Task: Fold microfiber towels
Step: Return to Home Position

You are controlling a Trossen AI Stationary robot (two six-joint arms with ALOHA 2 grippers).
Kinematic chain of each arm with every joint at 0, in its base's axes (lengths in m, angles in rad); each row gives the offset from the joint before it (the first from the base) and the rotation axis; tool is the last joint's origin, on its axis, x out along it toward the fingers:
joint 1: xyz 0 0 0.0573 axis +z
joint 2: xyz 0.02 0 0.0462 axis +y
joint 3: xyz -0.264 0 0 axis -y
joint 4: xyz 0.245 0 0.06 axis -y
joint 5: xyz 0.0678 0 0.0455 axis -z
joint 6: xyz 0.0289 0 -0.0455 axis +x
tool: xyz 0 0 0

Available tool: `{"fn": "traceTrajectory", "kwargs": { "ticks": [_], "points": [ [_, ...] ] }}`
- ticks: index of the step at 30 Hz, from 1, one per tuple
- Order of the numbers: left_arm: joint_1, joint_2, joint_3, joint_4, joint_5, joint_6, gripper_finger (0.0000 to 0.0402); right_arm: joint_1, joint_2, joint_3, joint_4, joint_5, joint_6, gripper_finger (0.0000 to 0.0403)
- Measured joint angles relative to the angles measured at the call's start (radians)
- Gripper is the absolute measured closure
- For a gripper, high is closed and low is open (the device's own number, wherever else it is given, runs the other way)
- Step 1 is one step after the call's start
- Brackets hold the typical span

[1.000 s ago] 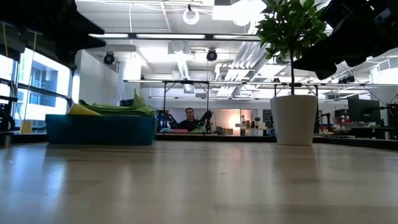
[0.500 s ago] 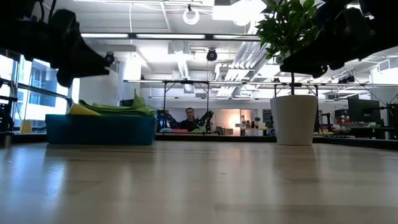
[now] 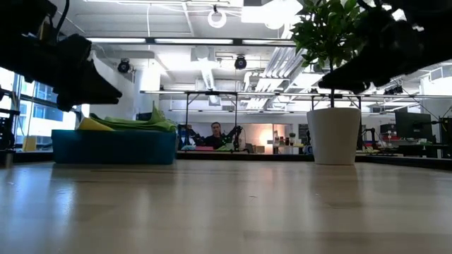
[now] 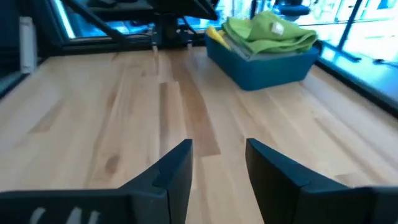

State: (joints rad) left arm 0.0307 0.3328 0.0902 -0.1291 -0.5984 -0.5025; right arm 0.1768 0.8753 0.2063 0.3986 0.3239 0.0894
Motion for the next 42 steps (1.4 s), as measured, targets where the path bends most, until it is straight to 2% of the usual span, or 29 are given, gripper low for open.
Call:
{"fn": "traceTrajectory", "kwargs": {
  "ticks": [4, 7, 9, 13, 19, 21, 27, 38, 42],
  "points": [
    [0.000, 0.000, 0.000, -0.047, -0.076, -0.001, 0.0269, 0.000, 0.000, -0.099, 0.150, -0.044, 0.038, 0.0275],
    [0.000, 0.001, 0.000, -0.047, -0.085, 0.000, 0.0269, 0.000, 0.000, -0.177, 0.284, -0.044, 0.043, 0.0284],
    [0.000, 0.001, 0.000, -0.047, -0.092, 0.015, 0.0269, 0.000, 0.000, -0.196, 0.314, -0.036, 0.030, 0.0288],
    [0.000, 0.001, 0.000, -0.047, -0.087, 0.068, 0.0269, -0.001, -0.006, -0.197, 0.290, 0.008, -0.031, 0.0290],
    [0.000, 0.001, 0.000, -0.047, -0.087, 0.064, 0.0269, -0.001, -0.006, -0.197, 0.241, 0.182, -0.007, 0.0290],
    [0.000, 0.001, 0.000, -0.047, -0.087, 0.062, 0.0269, -0.002, -0.006, -0.197, 0.185, 0.207, -0.047, 0.0290],
    [0.000, 0.001, 0.000, -0.047, -0.087, 0.061, 0.0269, -0.002, -0.006, -0.197, 0.029, 0.172, -0.159, 0.0290],
    [0.000, 0.001, 0.000, -0.047, -0.086, 0.061, 0.0269, -0.001, -0.009, -0.197, -0.123, 0.163, -0.142, 0.0290],
    [0.000, -0.009, 0.000, -0.047, -0.086, 0.061, 0.0269, -0.001, -0.061, -0.198, -0.159, 0.163, -0.142, 0.0290]
  ]
}}
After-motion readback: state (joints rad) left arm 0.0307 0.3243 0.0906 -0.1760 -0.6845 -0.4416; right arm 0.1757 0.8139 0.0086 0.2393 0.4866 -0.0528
